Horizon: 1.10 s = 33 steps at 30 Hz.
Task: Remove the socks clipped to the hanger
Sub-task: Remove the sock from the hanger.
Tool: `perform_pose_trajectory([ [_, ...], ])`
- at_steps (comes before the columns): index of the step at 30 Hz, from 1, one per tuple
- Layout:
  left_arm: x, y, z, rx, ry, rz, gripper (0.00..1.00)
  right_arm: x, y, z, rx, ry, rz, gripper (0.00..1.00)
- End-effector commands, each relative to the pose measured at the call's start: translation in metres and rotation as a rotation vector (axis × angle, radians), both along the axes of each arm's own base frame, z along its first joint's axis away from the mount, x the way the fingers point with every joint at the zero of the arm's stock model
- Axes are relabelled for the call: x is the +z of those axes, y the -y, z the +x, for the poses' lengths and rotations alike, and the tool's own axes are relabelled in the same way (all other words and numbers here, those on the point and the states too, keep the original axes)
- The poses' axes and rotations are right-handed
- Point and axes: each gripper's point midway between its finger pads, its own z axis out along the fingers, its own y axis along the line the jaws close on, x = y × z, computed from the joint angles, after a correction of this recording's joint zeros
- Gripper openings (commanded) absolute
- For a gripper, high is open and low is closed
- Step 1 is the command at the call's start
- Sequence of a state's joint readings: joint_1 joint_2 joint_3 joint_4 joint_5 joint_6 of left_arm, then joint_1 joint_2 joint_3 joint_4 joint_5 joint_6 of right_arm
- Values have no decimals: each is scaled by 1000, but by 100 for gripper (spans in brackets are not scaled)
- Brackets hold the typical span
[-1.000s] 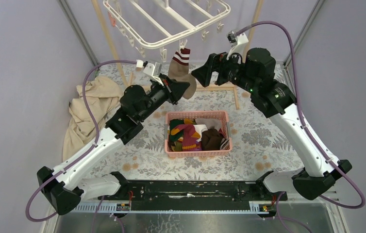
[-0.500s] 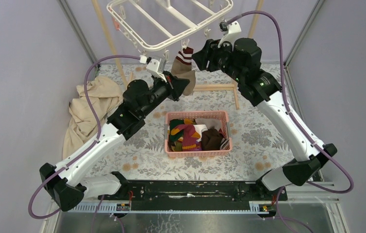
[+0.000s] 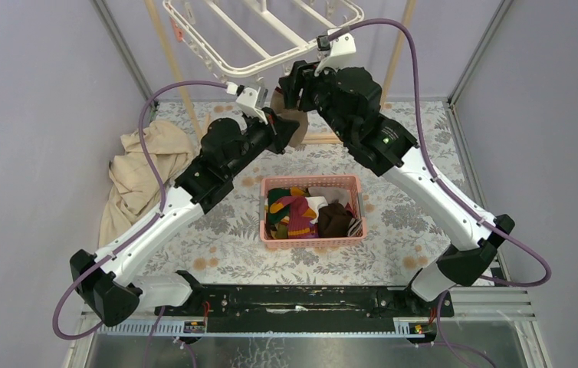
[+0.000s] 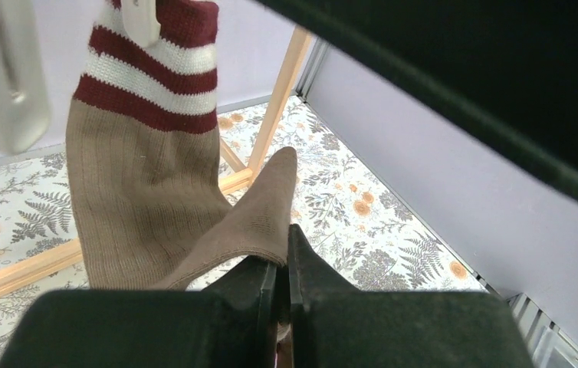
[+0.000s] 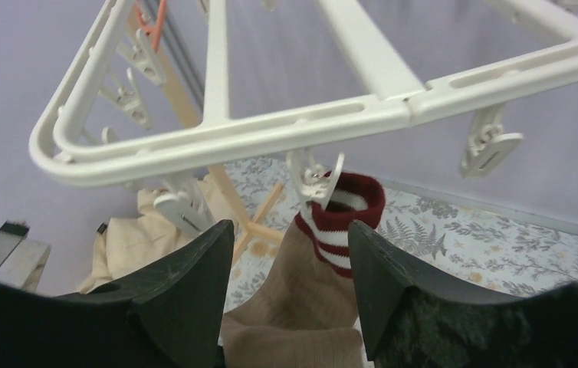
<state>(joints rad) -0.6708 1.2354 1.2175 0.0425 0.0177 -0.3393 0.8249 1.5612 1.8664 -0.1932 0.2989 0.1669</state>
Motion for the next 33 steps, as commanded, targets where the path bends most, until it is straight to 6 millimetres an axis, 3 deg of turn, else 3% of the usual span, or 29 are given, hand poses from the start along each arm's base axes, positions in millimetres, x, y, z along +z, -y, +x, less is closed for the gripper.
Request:
perform_pose_trajectory([
  [1, 20, -10, 6, 31, 49, -3, 8, 35, 16, 13, -145, 73, 64, 64],
  [12, 25, -23, 10, 39, 56, -6, 8, 38, 3, 25, -189, 67, 71, 64],
  [26, 27, -25, 10, 34, 56, -13, 8, 40, 12, 23, -220, 60, 84, 65],
  [33, 26, -24, 10, 29, 50, -19, 8, 34, 16, 22, -229, 47, 73, 76],
])
